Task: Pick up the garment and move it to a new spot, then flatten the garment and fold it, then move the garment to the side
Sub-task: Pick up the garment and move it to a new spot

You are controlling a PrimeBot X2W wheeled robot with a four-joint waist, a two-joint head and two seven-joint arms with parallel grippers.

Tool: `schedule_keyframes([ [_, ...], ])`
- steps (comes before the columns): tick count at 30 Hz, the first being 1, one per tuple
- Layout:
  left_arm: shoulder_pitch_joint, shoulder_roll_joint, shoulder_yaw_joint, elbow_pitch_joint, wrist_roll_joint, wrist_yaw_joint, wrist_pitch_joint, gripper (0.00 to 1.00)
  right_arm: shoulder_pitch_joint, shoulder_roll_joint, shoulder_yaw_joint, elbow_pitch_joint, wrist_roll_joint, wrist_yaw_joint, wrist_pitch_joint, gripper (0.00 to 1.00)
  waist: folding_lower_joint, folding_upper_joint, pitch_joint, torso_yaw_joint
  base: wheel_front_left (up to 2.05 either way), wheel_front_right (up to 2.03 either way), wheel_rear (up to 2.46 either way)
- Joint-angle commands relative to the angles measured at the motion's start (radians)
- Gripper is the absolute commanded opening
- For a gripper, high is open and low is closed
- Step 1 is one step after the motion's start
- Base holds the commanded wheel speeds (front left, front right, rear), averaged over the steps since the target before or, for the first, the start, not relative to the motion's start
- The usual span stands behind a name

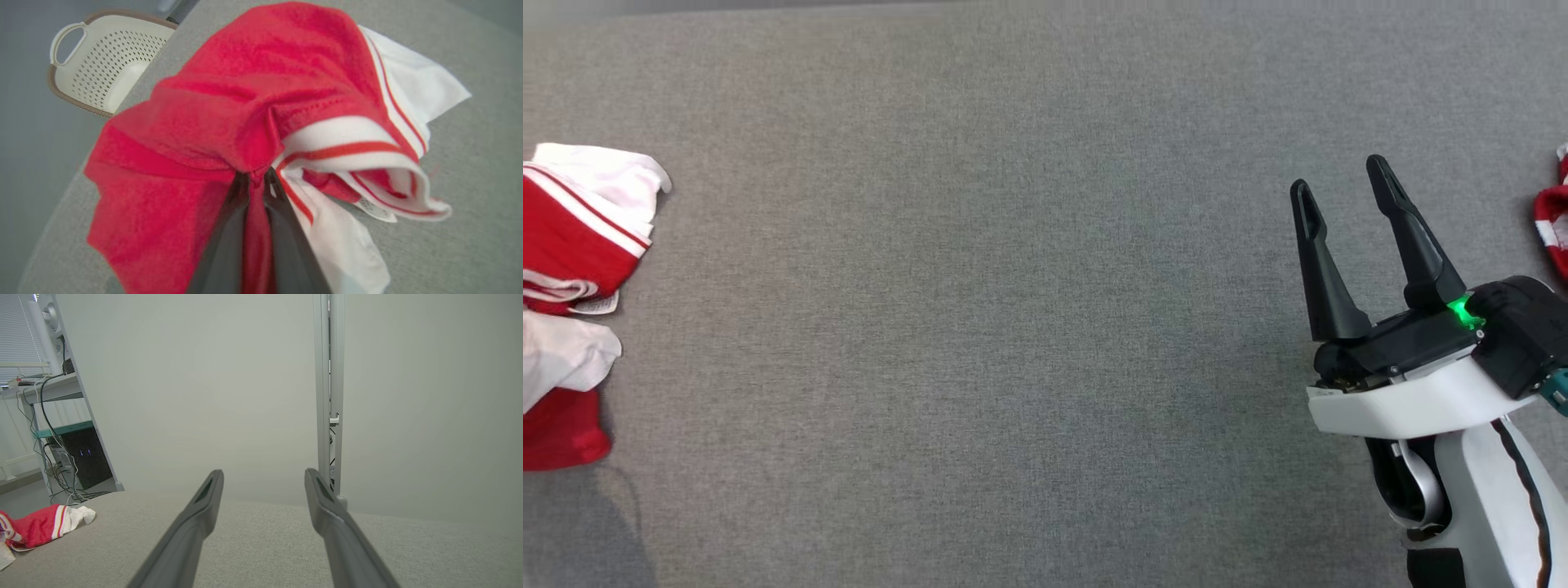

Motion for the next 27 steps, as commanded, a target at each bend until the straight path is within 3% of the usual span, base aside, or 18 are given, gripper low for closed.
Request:
schedule_keyframes([
  [1,-0.013,0.006,-0.017,-0.024,0.008,-0.006,-0.016,0.0,0.017,0.0,-0.001,0.006,0.002,0.0,0.0,1.0,0.0,0.0,-0.035,0.01,0.0,0.0,0.0],
  [8,0.001,0.023,-0.145,-0.2,-0.007,-0.005,-0.05,0.0,0.059,0.016,-0.004,0.023,0.016,0.0,0.0,1.0,0.0,0.0,-0.134,0.005,0.0,0.0,0.0],
  [16,0.015,0.02,-0.265,-0.468,-0.059,-0.005,-0.024,0.0,0.101,0.024,-0.013,0.029,0.023,0.0,0.0,1.0,0.0,0.0,-0.236,-0.049,0.0,0.0,0.0],
  [21,0.027,-0.008,-0.314,-0.642,-0.117,-0.005,0.008,0.0,0.111,0.029,-0.015,0.025,0.027,0.0,0.0,1.0,0.0,0.0,-0.273,-0.11,0.0,0.0,0.0],
  [27,0.061,-0.082,-0.363,-0.859,-0.201,-0.005,0.048,0.0,0.119,0.029,-0.034,0.017,0.028,0.0,0.0,1.0,0.0,0.0,-0.28,-0.182,0.0,0.0,0.0],
])
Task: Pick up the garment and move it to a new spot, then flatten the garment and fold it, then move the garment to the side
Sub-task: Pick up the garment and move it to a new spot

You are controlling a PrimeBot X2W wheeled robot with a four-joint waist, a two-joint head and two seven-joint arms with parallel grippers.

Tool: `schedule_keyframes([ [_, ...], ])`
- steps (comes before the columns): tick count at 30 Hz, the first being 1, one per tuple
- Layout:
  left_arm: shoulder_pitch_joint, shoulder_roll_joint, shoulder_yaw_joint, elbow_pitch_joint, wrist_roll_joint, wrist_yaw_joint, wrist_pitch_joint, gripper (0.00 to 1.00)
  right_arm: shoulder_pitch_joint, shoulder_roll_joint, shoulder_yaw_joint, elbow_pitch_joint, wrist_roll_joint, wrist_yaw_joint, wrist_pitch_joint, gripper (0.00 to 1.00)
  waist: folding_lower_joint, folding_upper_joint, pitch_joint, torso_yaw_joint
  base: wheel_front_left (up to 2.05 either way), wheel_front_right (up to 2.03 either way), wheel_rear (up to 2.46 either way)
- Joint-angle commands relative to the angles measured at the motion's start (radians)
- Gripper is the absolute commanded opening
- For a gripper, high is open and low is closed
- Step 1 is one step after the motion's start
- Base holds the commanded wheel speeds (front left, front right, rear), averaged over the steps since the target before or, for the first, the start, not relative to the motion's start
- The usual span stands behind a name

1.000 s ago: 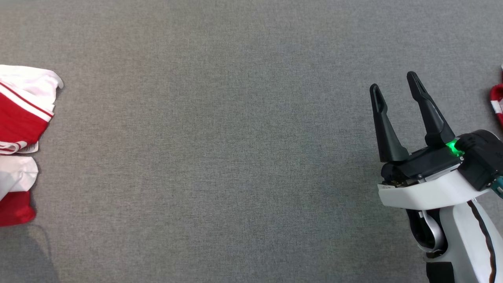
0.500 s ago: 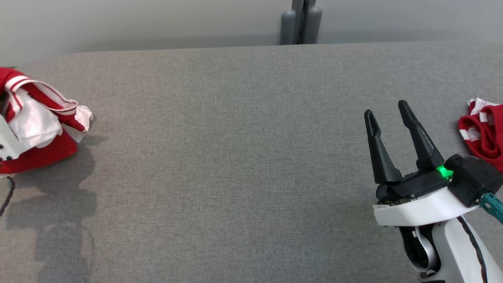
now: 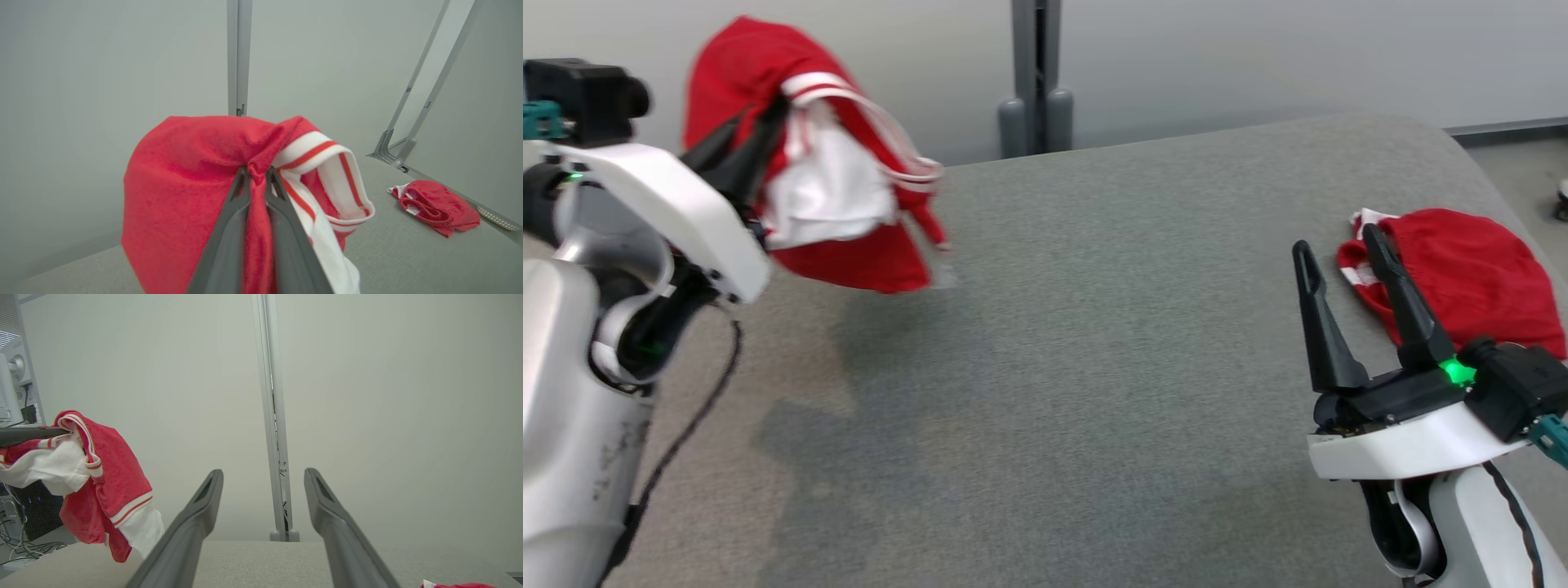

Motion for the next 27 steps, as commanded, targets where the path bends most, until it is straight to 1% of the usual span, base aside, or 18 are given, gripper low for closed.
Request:
schedule_keyframes([
  [1,0.018,-0.007,-0.005,-0.048,-0.019,-0.001,-0.001,0.0,0.012,-0.005,-0.011,-0.006,0.002,0.0,0.0,1.0,0.0,0.0,-0.004,-0.039,0.0,0.0,0.0],
  [3,0.048,-0.032,-0.014,-0.097,-0.031,0.002,-0.012,0.0,0.014,-0.004,-0.023,-0.011,0.001,0.0,0.0,1.0,0.0,0.0,0.004,-0.057,0.0,0.0,0.0],
  [6,0.08,-0.044,-0.025,-0.128,-0.021,0.008,-0.033,0.0,0.02,-0.002,-0.033,-0.014,0.001,0.0,0.0,1.0,0.0,0.0,0.014,-0.073,0.0,0.0,0.0],
  [8,0.122,-0.062,-0.036,-0.127,-0.012,0.016,-0.064,0.0,0.022,0.003,-0.033,-0.018,0.003,0.0,0.0,1.0,0.0,0.0,0.024,-0.086,0.0,0.0,0.0],
  [10,0.16,-0.079,-0.043,-0.099,0.01,0.016,-0.125,0.0,0.02,0.004,-0.03,-0.019,0.006,0.0,0.0,1.0,0.0,0.0,0.035,-0.098,0.0,0.0,0.0],
  [12,0.202,-0.109,-0.072,-0.043,0.021,0.007,-0.203,0.0,0.018,0.008,-0.03,-0.017,0.006,0.0,0.0,1.0,0.0,0.0,0.042,-0.106,0.0,0.0,0.0],
  [13,0.221,-0.114,-0.086,0.004,0.032,0.007,-0.24,0.0,0.017,0.011,-0.026,-0.014,0.007,0.0,0.0,1.0,0.0,0.0,0.046,-0.112,0.0,0.0,0.0],
  [16,0.252,-0.126,-0.143,0.172,0.065,0.0,-0.326,0.0,0.007,0.017,-0.018,-0.006,0.01,0.0,0.0,1.0,0.0,0.0,0.053,-0.121,0.0,0.0,0.0],
  [17,0.257,-0.128,-0.167,0.234,0.083,-0.002,-0.34,0.0,0.005,0.017,-0.014,-0.003,0.011,0.0,0.0,1.0,0.0,0.0,0.054,-0.123,0.0,0.0,0.0],
  [18,0.256,-0.138,-0.184,0.286,0.09,-0.002,-0.358,0.08,0.004,0.017,-0.012,0.0,0.011,0.0,0.0,1.0,0.0,0.0,0.055,-0.124,0.0,0.0,0.0],
  [19,0.252,-0.149,-0.193,0.333,0.092,-0.001,-0.376,0.96,0.002,0.017,-0.01,0.001,0.011,0.0,0.0,1.0,0.0,0.0,0.056,-0.124,0.0,0.0,0.0],
  [20,0.244,-0.157,-0.204,0.368,0.097,-0.001,-0.396,1.0,0.001,0.016,-0.007,0.002,0.011,0.0,0.0,1.0,0.0,0.0,0.057,-0.124,0.0,0.0,0.0],
  [23,0.218,-0.176,-0.231,0.418,0.09,-0.003,-0.458,1.0,0.011,0.011,-0.006,0.008,0.01,0.0,0.0,1.0,0.0,0.0,0.053,-0.11,0.0,0.0,0.0],
  [27,0.193,-0.168,-0.265,0.416,0.078,-0.001,-0.508,1.0,0.025,0.004,-0.004,0.016,0.009,0.0,0.0,1.0,0.0,0.0,0.042,-0.079,0.0,0.0,0.0],
])
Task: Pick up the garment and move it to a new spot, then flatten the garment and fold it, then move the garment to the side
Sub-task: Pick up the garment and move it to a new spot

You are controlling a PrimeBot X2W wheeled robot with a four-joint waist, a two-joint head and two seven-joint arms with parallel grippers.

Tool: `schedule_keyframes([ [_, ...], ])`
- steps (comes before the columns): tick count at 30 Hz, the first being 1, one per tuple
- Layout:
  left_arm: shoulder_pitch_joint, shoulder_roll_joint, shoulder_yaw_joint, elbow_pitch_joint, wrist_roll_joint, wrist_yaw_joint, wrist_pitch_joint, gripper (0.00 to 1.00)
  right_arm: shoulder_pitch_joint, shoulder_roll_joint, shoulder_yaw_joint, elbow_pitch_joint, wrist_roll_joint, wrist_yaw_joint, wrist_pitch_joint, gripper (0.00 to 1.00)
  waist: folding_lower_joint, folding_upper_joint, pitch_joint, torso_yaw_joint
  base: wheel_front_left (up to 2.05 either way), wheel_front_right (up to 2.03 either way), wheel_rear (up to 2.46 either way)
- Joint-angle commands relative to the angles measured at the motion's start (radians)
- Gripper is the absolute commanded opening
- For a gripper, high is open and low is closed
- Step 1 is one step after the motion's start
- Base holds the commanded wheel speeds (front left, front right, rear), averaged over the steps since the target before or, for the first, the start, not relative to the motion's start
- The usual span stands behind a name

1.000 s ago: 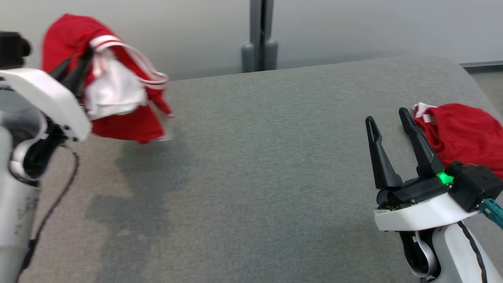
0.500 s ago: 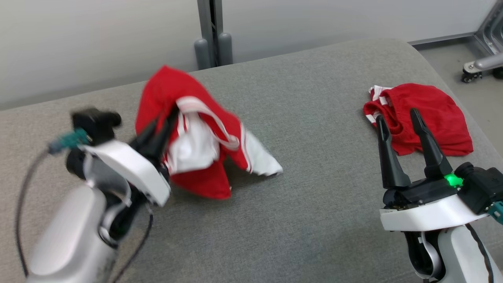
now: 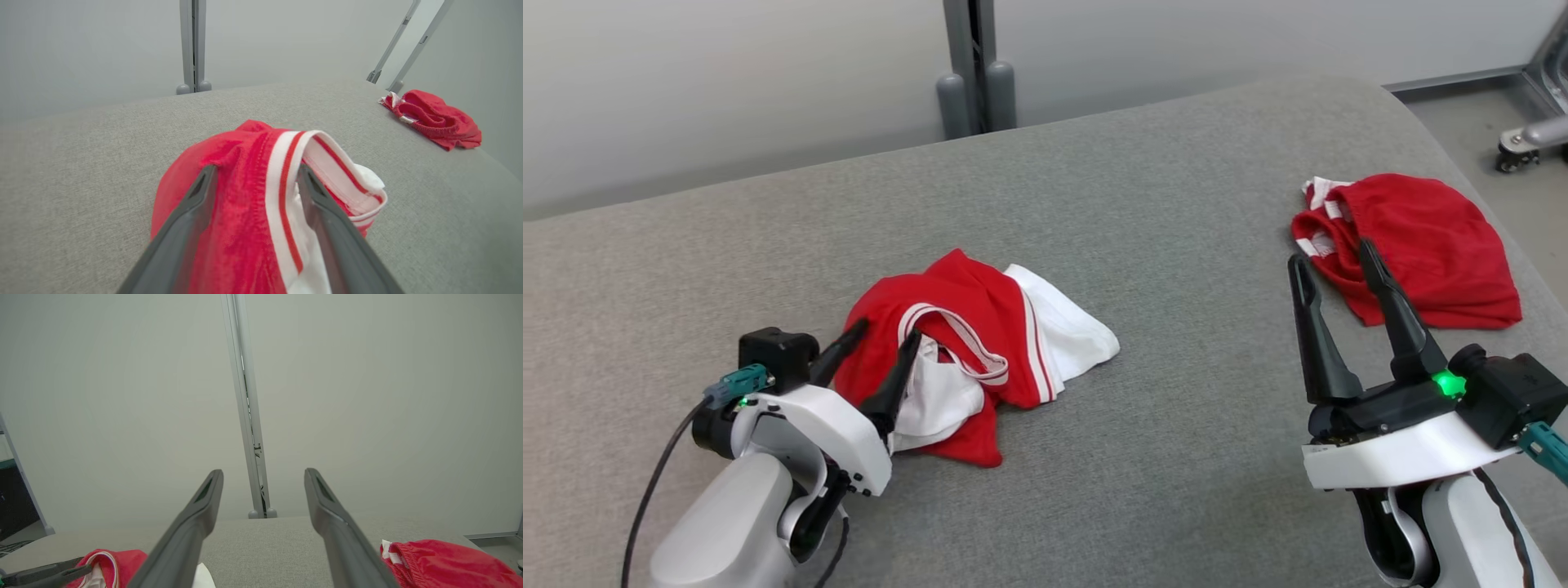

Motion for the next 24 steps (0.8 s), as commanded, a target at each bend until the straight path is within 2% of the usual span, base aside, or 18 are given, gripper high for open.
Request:
schedule_keyframes([
  [1,-0.014,0.015,0.001,-0.005,-0.008,-0.001,-0.011,1.0,0.007,-0.008,0.001,0.002,0.002,0.0,0.0,1.0,0.0,-0.0001,-0.008,0.014,0.0,0.0,0.0],
  [5,-0.002,0.046,0.013,-0.046,-0.022,-0.001,-0.041,1.0,0.017,-0.017,-0.005,0.005,0.0,0.0,0.0,1.0,0.0,-0.0001,-0.019,0.045,0.0,0.0,0.0],
  [8,0.02,0.073,0.04,-0.098,-0.027,0.017,-0.067,1.0,0.025,-0.026,-0.011,0.009,0.001,0.0,0.0,1.0,0.0,-0.0001,-0.025,0.07,0.0,0.0,0.0],
  [17,0.149,0.141,0.136,-0.301,-0.035,0.12,-0.107,1.0,0.056,-0.042,-0.031,0.016,0.001,0.0,0.0,1.0,0.0,-0.0001,-0.039,0.14,0.0,0.0,0.0],
  [24,0.259,0.149,0.206,-0.434,-0.01,0.202,-0.12,1.0,0.075,-0.043,-0.043,0.011,-0.003,0.0,0.0,1.0,0.0,-0.0001,-0.044,0.168,0.0,0.0,0.0],
])
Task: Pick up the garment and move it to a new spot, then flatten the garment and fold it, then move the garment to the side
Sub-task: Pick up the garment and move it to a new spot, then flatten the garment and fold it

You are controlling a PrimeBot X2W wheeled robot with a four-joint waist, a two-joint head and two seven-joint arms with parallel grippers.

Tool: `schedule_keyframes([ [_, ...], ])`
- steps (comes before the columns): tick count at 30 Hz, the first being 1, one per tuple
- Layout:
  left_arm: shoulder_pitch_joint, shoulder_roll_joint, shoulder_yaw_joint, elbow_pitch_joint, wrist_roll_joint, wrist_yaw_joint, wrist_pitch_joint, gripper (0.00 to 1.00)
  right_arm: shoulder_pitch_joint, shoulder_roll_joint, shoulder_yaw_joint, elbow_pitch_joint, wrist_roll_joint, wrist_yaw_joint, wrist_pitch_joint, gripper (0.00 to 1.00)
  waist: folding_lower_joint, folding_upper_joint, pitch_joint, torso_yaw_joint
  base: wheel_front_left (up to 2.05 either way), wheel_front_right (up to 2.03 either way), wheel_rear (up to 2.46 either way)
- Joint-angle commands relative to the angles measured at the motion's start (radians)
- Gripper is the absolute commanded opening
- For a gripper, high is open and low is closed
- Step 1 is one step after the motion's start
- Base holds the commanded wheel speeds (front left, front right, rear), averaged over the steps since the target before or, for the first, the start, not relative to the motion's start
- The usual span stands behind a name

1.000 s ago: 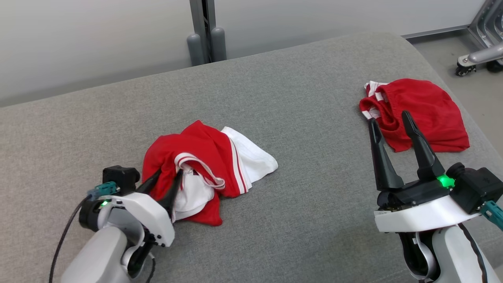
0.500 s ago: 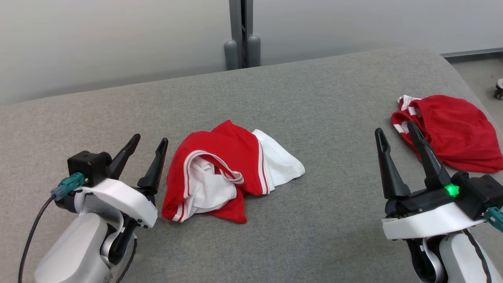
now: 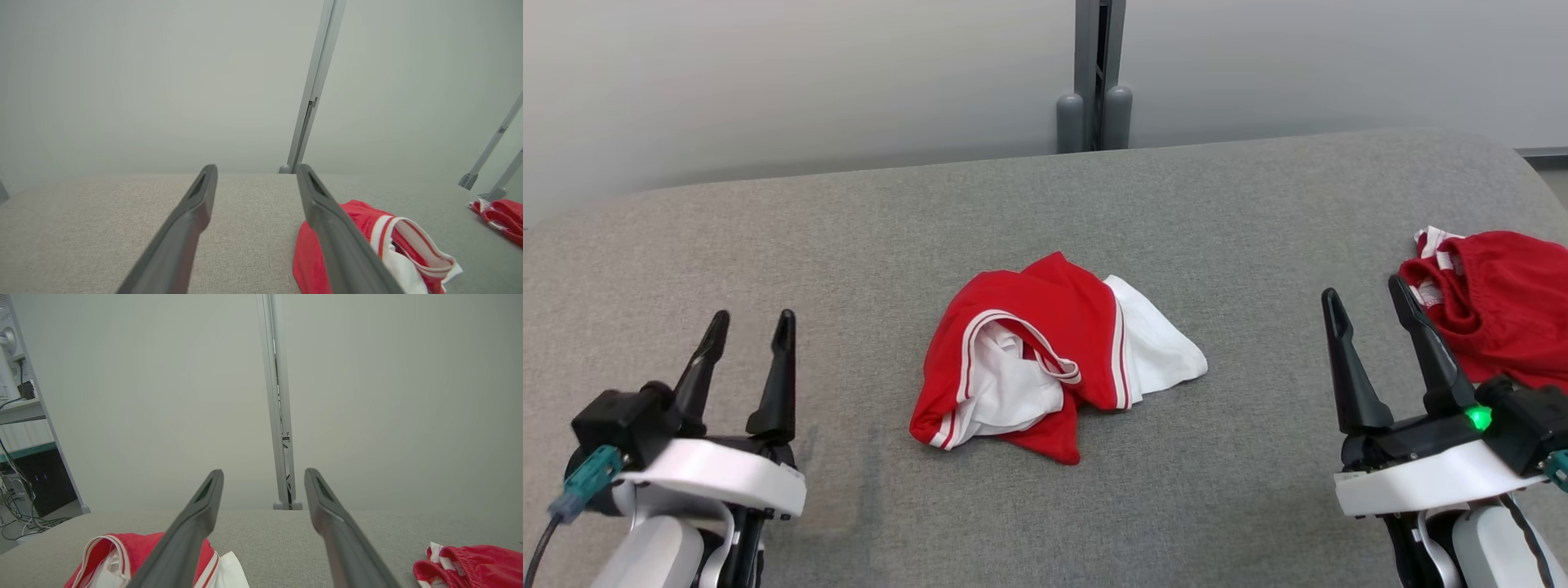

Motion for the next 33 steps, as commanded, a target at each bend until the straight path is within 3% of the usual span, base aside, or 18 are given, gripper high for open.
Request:
schedule_keyframes([
  [1,0.023,0.0,0.018,-0.02,0.013,0.017,-0.005,1.0,0.013,-0.005,-0.004,-0.002,-0.003,0.0,0.0,1.0,0.0,0.0,-0.002,0.005,0.0,0.0,0.0],
  [6,0.116,-0.046,0.128,-0.127,0.091,0.069,-0.006,1.0,0.035,-0.002,-0.015,0.007,-0.008,0.0,0.0,1.0,0.0,0.0,-0.011,0.012,0.0,0.0,0.0],
  [9,0.191,-0.111,0.211,-0.195,0.175,0.08,-0.007,1.0,0.052,0.005,-0.035,0.016,-0.016,0.0,0.0,1.0,0.0,0.0,-0.02,0.01,0.0,0.0,0.0],
  [19,0.274,-0.235,0.31,-0.21,0.301,-0.001,-0.006,1.0,0.057,0.0,-0.044,0.021,-0.021,0.0,0.0,1.0,0.0,0.0,-0.03,0.002,0.0,0.0,0.0],
  [33,0.249,-0.298,0.366,-0.193,0.38,-0.086,-0.006,1.0,0.049,-0.004,-0.015,0.037,-0.009,0.0,0.0,1.0,0.0,0.0,-0.033,-0.002,0.0,0.0,0.0],
])
